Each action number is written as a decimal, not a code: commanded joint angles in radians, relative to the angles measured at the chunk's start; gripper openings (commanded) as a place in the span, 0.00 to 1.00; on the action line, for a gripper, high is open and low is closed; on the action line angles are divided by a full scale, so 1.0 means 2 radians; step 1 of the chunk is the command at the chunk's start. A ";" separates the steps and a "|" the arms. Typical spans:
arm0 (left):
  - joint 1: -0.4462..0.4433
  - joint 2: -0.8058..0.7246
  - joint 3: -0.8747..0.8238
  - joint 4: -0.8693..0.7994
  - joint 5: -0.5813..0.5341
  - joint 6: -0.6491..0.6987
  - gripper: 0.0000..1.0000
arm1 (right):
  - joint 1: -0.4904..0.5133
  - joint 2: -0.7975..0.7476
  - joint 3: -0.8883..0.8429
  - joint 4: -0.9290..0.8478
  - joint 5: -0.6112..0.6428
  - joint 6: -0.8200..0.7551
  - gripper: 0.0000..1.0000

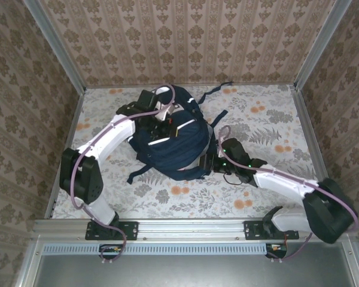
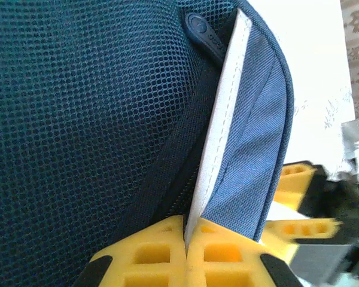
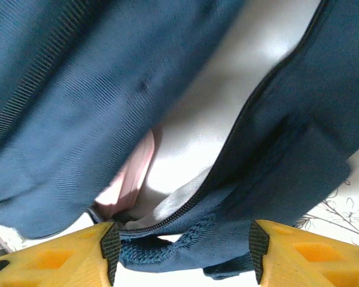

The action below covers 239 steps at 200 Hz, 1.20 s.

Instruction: Pack the student bag

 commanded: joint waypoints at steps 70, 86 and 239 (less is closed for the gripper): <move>-0.045 -0.047 -0.063 -0.130 -0.099 0.095 0.00 | -0.127 0.080 0.130 -0.094 0.035 -0.010 0.65; -0.044 -0.065 -0.076 -0.133 -0.108 0.090 0.00 | -0.134 0.135 0.158 -0.070 0.002 0.007 0.62; 0.064 -0.162 -0.176 -0.102 -0.070 0.049 0.02 | -0.118 0.276 0.286 -0.097 -0.069 -0.024 0.38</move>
